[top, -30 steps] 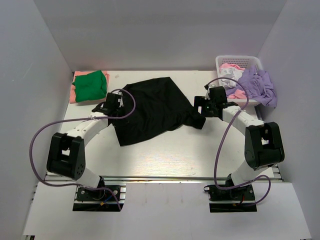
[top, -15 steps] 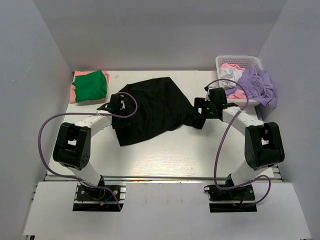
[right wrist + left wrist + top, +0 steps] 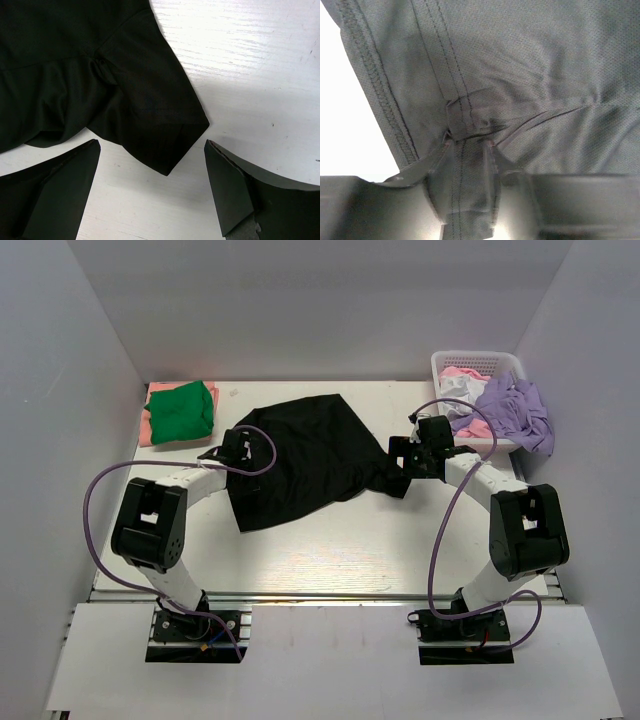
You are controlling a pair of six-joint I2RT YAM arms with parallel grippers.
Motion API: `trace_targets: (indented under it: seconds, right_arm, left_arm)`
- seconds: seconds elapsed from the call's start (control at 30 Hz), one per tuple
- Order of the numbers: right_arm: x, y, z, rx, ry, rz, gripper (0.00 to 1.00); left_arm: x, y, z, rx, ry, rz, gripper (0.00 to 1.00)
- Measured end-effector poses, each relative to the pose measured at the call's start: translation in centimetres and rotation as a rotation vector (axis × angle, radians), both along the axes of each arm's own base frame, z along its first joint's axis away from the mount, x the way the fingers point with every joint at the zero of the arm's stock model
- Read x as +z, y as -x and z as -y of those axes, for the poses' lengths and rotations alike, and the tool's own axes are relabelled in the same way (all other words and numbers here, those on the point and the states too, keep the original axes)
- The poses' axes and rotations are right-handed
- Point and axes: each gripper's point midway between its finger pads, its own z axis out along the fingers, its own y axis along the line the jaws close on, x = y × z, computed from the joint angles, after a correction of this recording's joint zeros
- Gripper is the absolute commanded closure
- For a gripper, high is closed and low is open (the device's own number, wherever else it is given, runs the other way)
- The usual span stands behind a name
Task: Fold and stack the t-shirts
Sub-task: Flatten out the tshirt
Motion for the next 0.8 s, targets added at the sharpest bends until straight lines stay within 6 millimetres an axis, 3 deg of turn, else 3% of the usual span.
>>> trace_targets:
  seconds: [0.13, 0.17, 0.2, 0.37, 0.47, 0.8]
  right_arm:
    - [0.0, 0.0, 0.0, 0.0, 0.0, -0.001, 0.1]
    - [0.0, 0.0, 0.0, 0.0, 0.0, 0.0, 0.1]
    - [0.0, 0.0, 0.0, 0.0, 0.0, -0.001, 0.1]
    - [0.0, 0.0, 0.0, 0.0, 0.0, -0.001, 0.1]
    - [0.0, 0.0, 0.0, 0.0, 0.0, -0.001, 0.1]
    - [-0.1, 0.1, 0.3, -0.012, 0.011, -0.004, 0.1]
  left_arm:
    - [-0.4, -0.1, 0.2, -0.01, 0.006, -0.008, 0.86]
    - [-0.3, -0.2, 0.3, -0.013, 0.008, -0.004, 0.98]
    - [-0.3, -0.2, 0.3, -0.011, 0.011, -0.003, 1.0]
    - [-0.1, -0.2, 0.5, -0.024, 0.019, -0.001, 1.0]
    - [1.1, -0.4, 0.6, -0.024, 0.03, 0.03, 1.0]
    - [10.7, -1.2, 0.8, 0.0, 0.105, 0.282, 1.0]
